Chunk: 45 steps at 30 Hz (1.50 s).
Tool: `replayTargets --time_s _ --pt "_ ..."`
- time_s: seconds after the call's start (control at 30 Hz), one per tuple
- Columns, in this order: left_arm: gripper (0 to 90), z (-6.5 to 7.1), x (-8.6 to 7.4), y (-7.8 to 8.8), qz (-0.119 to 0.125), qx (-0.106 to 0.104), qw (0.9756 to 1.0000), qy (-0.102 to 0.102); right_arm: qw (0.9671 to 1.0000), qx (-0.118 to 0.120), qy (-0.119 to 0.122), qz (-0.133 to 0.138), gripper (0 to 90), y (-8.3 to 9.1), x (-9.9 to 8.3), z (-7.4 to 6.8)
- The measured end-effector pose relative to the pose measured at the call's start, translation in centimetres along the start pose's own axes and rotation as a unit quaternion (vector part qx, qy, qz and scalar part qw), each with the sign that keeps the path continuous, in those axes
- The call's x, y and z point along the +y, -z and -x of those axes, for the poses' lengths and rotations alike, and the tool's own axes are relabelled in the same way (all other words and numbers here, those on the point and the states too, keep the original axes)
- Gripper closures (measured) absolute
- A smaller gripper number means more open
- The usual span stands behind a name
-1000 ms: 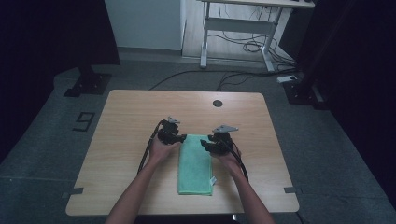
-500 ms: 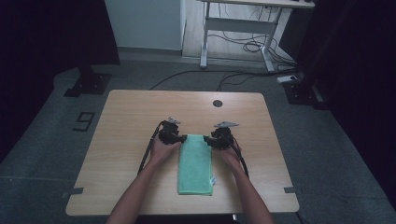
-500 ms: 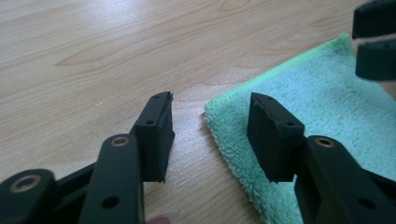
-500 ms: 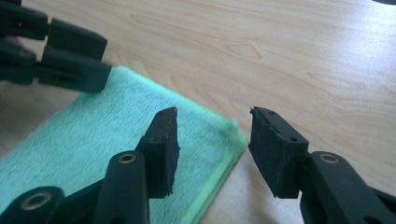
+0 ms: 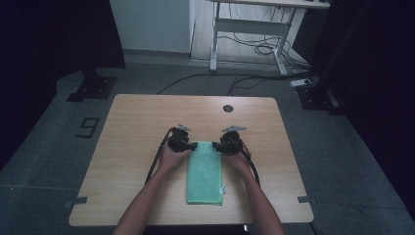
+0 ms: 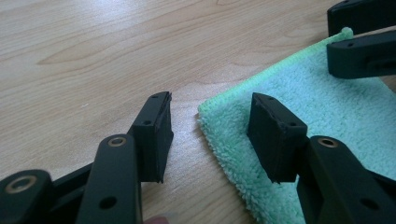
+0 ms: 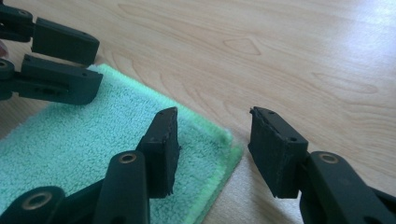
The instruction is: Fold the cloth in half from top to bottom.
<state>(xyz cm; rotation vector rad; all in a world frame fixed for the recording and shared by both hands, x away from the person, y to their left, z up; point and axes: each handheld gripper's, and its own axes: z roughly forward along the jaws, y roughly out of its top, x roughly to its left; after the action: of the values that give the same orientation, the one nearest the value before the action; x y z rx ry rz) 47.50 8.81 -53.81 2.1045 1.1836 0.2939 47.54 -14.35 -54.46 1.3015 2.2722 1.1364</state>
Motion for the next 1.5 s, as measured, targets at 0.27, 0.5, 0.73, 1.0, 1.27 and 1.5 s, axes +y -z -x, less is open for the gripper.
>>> replayTargets --time_s 0.27,0.5,0.73,1.0,1.27,1.5 --pt "57.3 0.54 0.01 -0.19 0.001 0.005 0.9999 -0.015 0.9999 -0.012 0.010 0.000 59.2 -0.36 -0.20 -0.22" --pt "73.4 0.92 -0.05 -0.11 -0.005 -0.001 0.9997 -0.025 0.9999 -0.003 0.010 0.001 72.1 -0.44 -0.25 -0.45" --pt "82.8 0.90 -0.19 -0.10 -0.003 -0.016 0.9996 -0.021 0.9999 0.015 0.000 -0.003 79.4 -0.33 -0.29 -0.18" --pt "86.1 0.80 -0.21 0.23 -0.001 -0.022 0.9993 -0.031 0.9997 0.023 0.000 0.001 85.3 -0.05 -0.29 -0.14" --pt "86.1 0.82 -0.24 0.26 0.000 -0.022 0.9992 -0.032 0.9998 0.022 -0.004 0.003 73.4 0.08 -0.25 0.04" --pt "86.0 0.75 -0.32 0.11 -0.002 -0.025 0.9993 -0.029 0.9995 0.026 -0.008 -0.018 47.9 0.33 -0.24 0.02"
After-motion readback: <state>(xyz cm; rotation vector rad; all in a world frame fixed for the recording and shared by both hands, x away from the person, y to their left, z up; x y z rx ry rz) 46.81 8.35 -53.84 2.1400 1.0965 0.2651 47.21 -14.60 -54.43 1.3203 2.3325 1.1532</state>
